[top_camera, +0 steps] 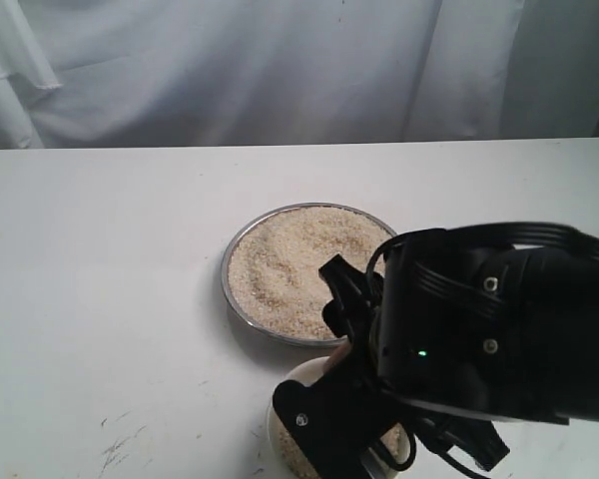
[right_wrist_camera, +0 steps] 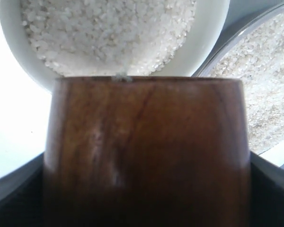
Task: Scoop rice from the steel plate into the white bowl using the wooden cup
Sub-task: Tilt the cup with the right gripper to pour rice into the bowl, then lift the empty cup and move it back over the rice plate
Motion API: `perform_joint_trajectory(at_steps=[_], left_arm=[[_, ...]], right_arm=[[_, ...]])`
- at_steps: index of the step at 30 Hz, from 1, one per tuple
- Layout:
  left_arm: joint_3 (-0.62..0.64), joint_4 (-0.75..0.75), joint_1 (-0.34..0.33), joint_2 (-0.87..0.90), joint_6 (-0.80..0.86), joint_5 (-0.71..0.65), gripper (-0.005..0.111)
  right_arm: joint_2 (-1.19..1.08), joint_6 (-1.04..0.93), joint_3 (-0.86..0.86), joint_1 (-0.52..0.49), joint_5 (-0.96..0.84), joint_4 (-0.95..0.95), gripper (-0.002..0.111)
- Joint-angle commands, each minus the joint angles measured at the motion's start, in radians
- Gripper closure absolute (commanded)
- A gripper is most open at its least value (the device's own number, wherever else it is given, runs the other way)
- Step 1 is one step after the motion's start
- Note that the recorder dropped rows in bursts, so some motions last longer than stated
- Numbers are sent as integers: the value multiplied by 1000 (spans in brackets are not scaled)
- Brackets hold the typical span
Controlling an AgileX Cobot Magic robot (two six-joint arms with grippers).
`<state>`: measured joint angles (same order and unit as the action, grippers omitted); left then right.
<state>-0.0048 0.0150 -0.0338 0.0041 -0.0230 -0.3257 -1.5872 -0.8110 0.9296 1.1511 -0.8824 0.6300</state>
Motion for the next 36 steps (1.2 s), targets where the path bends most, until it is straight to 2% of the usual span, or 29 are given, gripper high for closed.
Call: perform_joint_trajectory(at_steps=[1,22,36], left_arm=[[5,-1,3,-4,-1,7,107],[5,-1,3,-4,-1,7,107],[5,-1,3,-4,-1,7,107]], right_arm=[[3,-4,11,6,-17,18,108],[3,33,12,23,-39,12,108],[3,218,12,10,-16,-4,108]])
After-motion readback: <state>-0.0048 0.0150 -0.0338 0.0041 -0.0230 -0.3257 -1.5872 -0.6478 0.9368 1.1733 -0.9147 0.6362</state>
